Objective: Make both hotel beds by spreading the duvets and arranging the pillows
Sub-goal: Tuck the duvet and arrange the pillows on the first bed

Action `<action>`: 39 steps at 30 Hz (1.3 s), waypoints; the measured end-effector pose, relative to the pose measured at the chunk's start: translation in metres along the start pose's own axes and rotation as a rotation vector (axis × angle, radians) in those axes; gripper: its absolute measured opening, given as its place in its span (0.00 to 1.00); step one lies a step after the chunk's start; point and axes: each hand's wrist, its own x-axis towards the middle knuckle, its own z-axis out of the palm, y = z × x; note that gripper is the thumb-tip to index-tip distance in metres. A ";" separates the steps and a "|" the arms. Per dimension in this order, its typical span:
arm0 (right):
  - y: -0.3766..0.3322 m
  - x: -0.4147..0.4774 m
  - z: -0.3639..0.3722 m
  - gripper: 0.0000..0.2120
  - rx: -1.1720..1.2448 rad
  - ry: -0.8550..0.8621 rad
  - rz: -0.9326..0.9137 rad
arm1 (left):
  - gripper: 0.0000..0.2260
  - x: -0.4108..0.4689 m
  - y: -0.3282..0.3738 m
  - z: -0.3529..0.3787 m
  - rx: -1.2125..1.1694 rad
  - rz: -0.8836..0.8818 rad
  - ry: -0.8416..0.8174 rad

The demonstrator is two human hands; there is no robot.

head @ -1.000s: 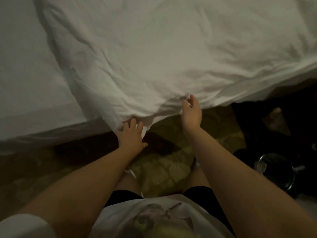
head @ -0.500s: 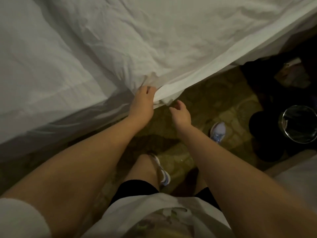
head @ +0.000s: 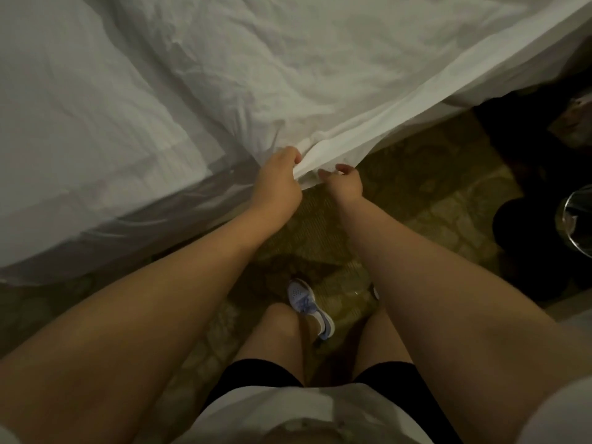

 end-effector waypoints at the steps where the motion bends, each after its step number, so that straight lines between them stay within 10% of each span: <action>1: 0.000 -0.002 0.000 0.19 0.005 -0.008 -0.008 | 0.13 -0.002 0.002 0.000 0.004 -0.004 -0.003; 7: -0.005 -0.055 0.012 0.17 0.057 -0.087 -0.346 | 0.07 -0.021 0.013 -0.006 -0.059 -0.004 0.059; 15: -0.014 -0.097 0.017 0.39 0.220 -0.067 -0.194 | 0.10 -0.031 0.023 -0.053 -0.153 -0.066 0.134; 19: -0.025 -0.111 0.018 0.29 0.208 -0.044 -0.193 | 0.09 -0.034 0.029 -0.066 -0.145 -0.081 0.122; 22: -0.027 -0.118 0.016 0.06 0.120 -0.073 -0.252 | 0.09 -0.036 0.034 -0.071 -0.144 -0.093 0.092; 31: -0.029 -0.103 0.013 0.13 -0.801 0.208 -0.603 | 0.09 -0.032 0.033 -0.078 -0.148 -0.110 0.038; 39: -0.036 -0.140 0.028 0.13 0.000 -0.008 -0.549 | 0.04 -0.032 0.042 -0.089 -0.179 -0.113 0.216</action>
